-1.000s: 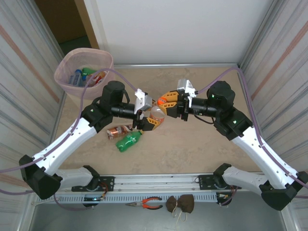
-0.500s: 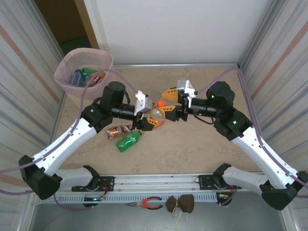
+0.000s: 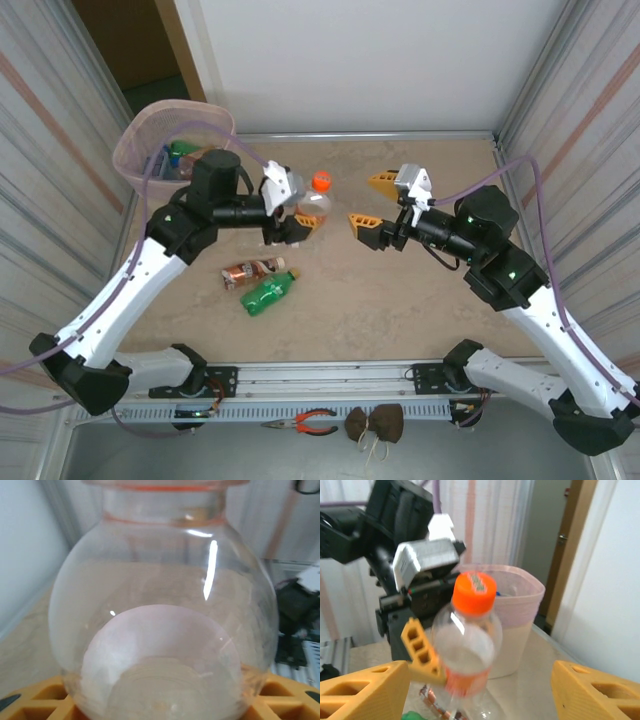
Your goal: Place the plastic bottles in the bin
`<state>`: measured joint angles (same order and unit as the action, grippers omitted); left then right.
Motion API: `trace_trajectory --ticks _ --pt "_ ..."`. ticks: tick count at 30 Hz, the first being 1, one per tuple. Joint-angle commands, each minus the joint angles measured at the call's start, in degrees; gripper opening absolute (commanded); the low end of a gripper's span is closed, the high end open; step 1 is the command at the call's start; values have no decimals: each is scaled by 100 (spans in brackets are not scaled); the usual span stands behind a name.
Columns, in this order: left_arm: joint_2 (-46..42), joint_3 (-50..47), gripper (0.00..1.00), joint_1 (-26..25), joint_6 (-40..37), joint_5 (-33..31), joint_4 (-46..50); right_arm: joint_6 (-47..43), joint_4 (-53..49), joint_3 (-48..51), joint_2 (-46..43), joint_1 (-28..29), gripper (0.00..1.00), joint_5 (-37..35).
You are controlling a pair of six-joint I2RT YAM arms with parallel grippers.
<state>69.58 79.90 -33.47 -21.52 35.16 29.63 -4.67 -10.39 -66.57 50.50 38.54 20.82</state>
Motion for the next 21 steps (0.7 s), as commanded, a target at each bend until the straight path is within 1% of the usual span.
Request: trace_trajectory --ticks 1,4,9,14,17,21 --pt "85 516 55 357 -133 -830 483 -118 33 94 -111 -65 73 -532" --pt "209 944 55 785 -150 -992 821 -75 35 134 -113 -136 73 -583" --pt "502 1759 55 1479 -190 -1460 1343 21 98 160 -33 -207 73 -502" --pt "720 2262 55 2091 -158 -1846 1480 82 45 118 29 -244 73 -536" --pt "891 2530 53 2366 -113 -2076 1608 170 -200 32 88 -294 73 -698" --pt "1094 2901 53 2469 -122 -2657 1859 258 -643 -59 156 -368 73 -637"
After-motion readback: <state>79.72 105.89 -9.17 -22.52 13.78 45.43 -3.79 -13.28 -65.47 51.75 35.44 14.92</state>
